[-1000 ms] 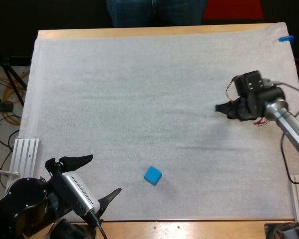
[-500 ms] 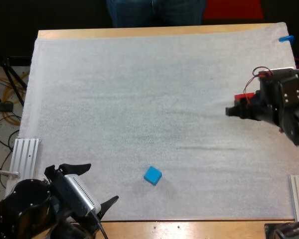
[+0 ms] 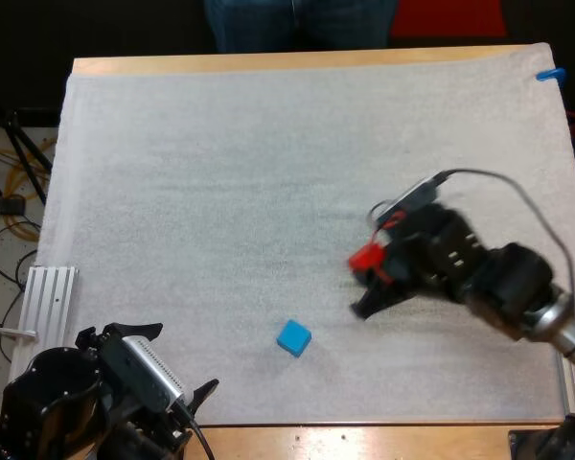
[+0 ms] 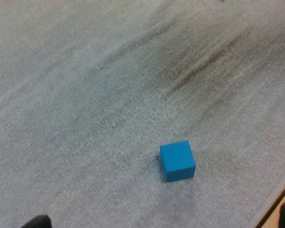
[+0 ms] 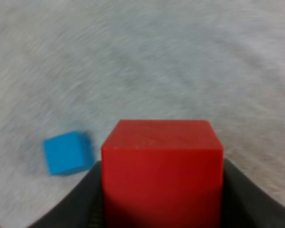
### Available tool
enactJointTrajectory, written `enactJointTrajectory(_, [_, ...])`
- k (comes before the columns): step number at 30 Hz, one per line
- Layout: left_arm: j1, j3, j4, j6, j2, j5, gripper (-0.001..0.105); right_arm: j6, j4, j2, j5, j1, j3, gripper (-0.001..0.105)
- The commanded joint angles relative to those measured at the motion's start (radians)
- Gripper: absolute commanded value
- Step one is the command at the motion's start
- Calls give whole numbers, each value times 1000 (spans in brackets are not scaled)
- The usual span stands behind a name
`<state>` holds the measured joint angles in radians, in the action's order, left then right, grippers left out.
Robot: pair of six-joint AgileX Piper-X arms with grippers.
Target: Stack red cube on blue cube
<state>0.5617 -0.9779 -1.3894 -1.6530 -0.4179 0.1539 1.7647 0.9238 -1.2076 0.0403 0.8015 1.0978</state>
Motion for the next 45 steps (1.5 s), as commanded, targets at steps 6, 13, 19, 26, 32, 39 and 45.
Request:
enactJointTrajectory(6, [5,-5,-6,-8,-2,-10,87,12,34,-99,6,100,48,8])
enactJointTrajectory(13, [5,-5,-6,-8,-2,-10,87,60,96,-238,17,151,181,8])
enactJointTrajectory(19, [5,-2,-6,-8,-2,-25,87,74,94,-304,19,212,199,8])
enactJointTrajectory(26, [5,34,-6,-8,-2,-23,87,74,75,-377,22,296,199,8])
enactJointTrajectory(32, [5,33,-6,-8,-2,-23,87,72,68,-444,10,310,199,8])
enactJointTrajectory(39, [5,33,-6,-8,-2,-23,87,72,23,-505,-40,308,199,8])
enactJointTrajectory(45, [5,33,-6,-8,-2,-23,87,58,22,-545,-59,308,199,8])
